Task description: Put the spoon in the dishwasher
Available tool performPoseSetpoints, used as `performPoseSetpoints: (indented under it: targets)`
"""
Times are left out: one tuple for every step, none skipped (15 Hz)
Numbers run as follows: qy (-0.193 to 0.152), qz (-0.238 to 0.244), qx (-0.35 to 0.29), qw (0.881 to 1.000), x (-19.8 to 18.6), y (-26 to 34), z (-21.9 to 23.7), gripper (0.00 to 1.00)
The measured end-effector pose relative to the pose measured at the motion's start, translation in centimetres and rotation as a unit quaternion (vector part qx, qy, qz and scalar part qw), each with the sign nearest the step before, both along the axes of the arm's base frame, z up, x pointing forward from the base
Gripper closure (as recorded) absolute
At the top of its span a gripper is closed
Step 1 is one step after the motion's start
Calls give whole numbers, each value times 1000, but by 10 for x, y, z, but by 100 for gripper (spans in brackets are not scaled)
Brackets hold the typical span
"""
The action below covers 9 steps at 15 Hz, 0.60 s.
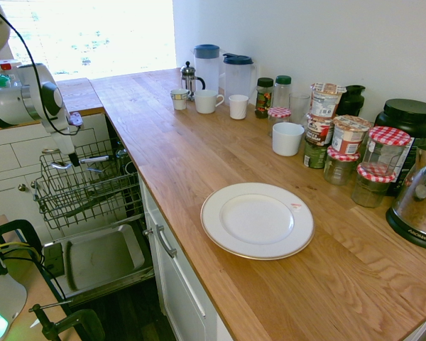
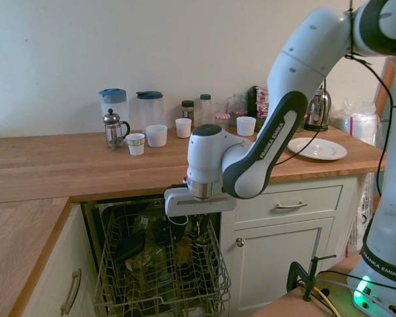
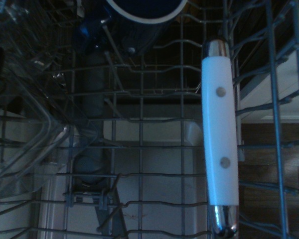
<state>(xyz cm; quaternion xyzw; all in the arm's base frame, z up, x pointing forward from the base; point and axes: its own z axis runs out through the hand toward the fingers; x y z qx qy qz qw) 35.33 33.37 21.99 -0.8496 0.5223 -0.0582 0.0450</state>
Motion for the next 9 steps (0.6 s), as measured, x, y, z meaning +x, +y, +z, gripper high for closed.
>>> performPoseSetpoints:
  targets:
    - [5, -1, 0, 1000, 4, 1, -16, 100]
    - [10, -1, 1, 1000, 9, 3, -31, 100]
    - [14, -1, -1, 1000, 12, 7, -45, 100]
    - [19, -1, -3, 1000, 14, 13, -58, 100]
    - [24, -1, -5, 1000, 16, 19, -72, 100]
    - [29, -2, -6, 1000, 18, 25, -85, 100]
    - [33, -3, -7, 999, 21, 29, -95, 100]
    - [35, -9, -6, 999, 25, 31, -103, 100]
    - [34, -15, -8, 999, 29, 29, -110, 0]
